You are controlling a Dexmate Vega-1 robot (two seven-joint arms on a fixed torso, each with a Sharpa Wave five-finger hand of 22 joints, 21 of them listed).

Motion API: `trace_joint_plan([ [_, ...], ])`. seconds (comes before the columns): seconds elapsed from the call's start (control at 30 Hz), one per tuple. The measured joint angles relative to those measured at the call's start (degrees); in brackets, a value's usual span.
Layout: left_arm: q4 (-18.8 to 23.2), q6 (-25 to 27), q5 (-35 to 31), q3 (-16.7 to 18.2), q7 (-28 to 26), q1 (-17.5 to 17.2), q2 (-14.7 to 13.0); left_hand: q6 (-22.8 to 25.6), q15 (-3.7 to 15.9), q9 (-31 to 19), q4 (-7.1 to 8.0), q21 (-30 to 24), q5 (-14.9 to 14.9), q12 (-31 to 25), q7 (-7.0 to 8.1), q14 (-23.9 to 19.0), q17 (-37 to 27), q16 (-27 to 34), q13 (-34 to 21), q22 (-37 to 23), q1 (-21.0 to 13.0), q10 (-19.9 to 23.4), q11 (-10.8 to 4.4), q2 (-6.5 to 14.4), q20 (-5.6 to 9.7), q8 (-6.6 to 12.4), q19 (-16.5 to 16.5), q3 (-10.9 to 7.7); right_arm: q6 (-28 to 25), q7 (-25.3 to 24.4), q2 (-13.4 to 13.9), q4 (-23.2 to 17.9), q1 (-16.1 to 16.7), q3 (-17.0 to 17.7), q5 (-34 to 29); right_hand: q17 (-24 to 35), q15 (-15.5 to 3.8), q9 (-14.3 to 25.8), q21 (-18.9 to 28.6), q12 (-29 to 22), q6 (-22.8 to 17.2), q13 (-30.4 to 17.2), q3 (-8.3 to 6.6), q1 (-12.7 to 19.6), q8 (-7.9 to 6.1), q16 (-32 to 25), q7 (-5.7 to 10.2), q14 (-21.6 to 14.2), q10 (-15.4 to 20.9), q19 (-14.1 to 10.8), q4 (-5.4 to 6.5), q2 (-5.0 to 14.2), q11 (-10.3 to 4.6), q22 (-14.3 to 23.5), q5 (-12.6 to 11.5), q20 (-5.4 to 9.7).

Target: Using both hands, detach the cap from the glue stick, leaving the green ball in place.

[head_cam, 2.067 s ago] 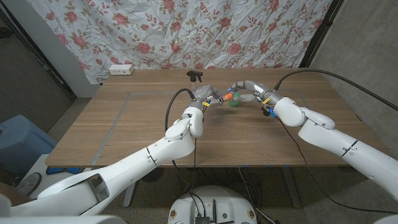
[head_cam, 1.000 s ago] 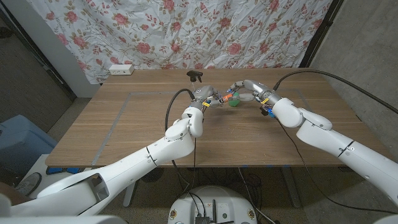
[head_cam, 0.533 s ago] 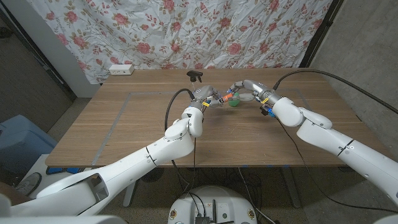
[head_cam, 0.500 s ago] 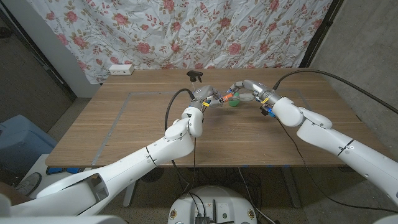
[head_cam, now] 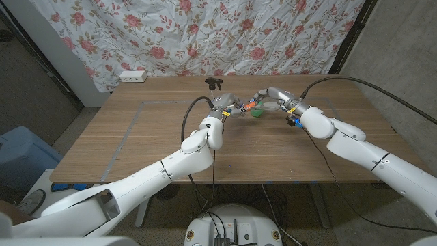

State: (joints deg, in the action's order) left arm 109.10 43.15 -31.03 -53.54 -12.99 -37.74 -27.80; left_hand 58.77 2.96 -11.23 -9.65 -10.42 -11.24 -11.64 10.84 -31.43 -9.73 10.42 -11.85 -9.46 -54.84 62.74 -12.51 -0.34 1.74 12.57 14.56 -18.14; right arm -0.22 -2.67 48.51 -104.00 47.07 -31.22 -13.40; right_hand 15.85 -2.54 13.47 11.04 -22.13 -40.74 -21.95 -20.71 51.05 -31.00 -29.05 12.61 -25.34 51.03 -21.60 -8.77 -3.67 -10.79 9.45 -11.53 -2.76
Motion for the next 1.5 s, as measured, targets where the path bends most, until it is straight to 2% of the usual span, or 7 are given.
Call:
trace_joint_plan([
  [0.1,-0.1,-0.2,0.0,0.0,0.1,0.1,0.1,0.0,0.0,0.0,0.0,0.0,0.0,0.1,0.0,0.0,0.0,0.0,0.0,0.0,0.0,0.0,0.0,0.0,0.0,-0.01,0.0,0.0,0.1,-0.2,-0.1,0.1,0.0,0.1,0.0,0.2,-0.23,0.0,0.0,0.0,-0.4,-0.3,0.16,0.0,-0.4,-0.6,0.02,-0.4,0.5,0.0,0.15,0.0,-0.41,0.0,0.0,0.0],
  [0.3,-0.3,-0.5,0.1,-0.1,0.2,0.2,0.1,0.0,0.0,-0.1,0.0,0.0,0.0,0.2,0.0,0.0,0.0,0.0,0.0,0.0,0.0,0.0,0.0,0.0,0.0,-0.05,0.0,0.0,0.3,-0.5,-0.3,0.3,0.1,0.2,0.1,0.7,-0.09,0.4,0.0,0.0,-2.2,-0.3,0.57,0.4,-1.38,-1.5,0.08,-1.1,2.1,-0.2,-0.26,0.45,-0.88,0.0,0.0,0.23],
  [0.5,-0.6,-0.7,0.1,-0.1,0.3,0.4,0.2,0.0,0.0,-0.1,-0.01,0.0,0.0,0.3,0.0,0.0,0.0,0.0,0.0,0.0,0.0,0.0,0.0,0.0,0.0,-0.21,0.0,0.01,0.5,-0.8,-0.6,0.7,0.1,0.2,0.1,1.0,-0.34,0.7,0.0,0.0,-3.9,-0.4,0.94,0.9,-2.49,-2.6,0.2,-1.7,3.0,-1.5,-0.15,0.92,-1.18,0.0,0.4,0.23],
  [0.63,-0.8,-1.1,0.2,-0.1,0.3,0.4,0.2,0.0,0.0,-0.1,0.11,0.0,0.0,0.3,0.0,0.0,0.0,0.0,0.0,0.0,0.0,0.0,0.0,0.0,0.0,-0.22,0.0,0.13,0.6,-0.8,-0.7,0.9,-0.1,0.2,0.2,1.1,-0.13,0.8,0.0,0.0,-4.4,-0.4,1.35,1.4,-2.72,-3.1,0.09,-1.9,3.8,-2.0,-0.23,1.45,-1.19,0.0,0.4,0.0],
  [0.73,-0.9,-1.2,0.2,-0.1,0.4,0.5,0.2,0.0,0.0,-0.1,0.17,0.0,0.1,0.3,0.0,0.0,0.0,0.0,0.0,0.0,0.0,0.0,0.0,0.0,0.0,-0.23,0.0,0.2,0.7,-0.8,-0.7,1.0,-0.2,0.2,0.3,1.1,0.08,1.0,0.0,0.0,-4.5,-0.3,1.43,1.7,-3.1,-3.3,-0.01,-2.1,4.5,-2.5,-0.16,1.74,-1.38,0.0,0.4,0.4],
  [1.17,-1.3,-1.3,0.3,-0.1,0.6,0.6,0.2,0.1,0.0,-0.1,0.16,0.0,0.2,0.2,0.11,0.0,0.0,0.0,0.0,0.0,0.0,0.0,0.0,0.0,0.0,-0.43,0.0,0.2,1.6,0.0,-0.9,1.9,-0.9,0.2,1.2,1.3,-0.03,0.1,0.0,0.0,-6.0,0.3,1.67,3.0,-3.35,-4.7,0.05,-3.5,7.0,-2.7,-0.4,3.03,-1.5,0.0,0.4,0.61],
  [1.5,-2.0,-1.5,0.3,-0.1,0.6,1.0,0.5,0.1,0.0,-0.1,0.15,0.0,0.0,0.2,0.11,0.0,0.0,0.0,0.0,0.0,0.0,0.0,-0.01,0.0,0.0,-0.21,0.0,0.21,2.8,0.3,-1.2,3.0,-1.4,0.1,1.9,1.6,-0.33,-0.7,0.0,0.0,-7.8,0.9,1.9,5.1,-3.79,-5.3,-0.14,-4.2,9.0,-3.0,-0.64,3.47,-1.6,0.0,0.5,1.67],
])
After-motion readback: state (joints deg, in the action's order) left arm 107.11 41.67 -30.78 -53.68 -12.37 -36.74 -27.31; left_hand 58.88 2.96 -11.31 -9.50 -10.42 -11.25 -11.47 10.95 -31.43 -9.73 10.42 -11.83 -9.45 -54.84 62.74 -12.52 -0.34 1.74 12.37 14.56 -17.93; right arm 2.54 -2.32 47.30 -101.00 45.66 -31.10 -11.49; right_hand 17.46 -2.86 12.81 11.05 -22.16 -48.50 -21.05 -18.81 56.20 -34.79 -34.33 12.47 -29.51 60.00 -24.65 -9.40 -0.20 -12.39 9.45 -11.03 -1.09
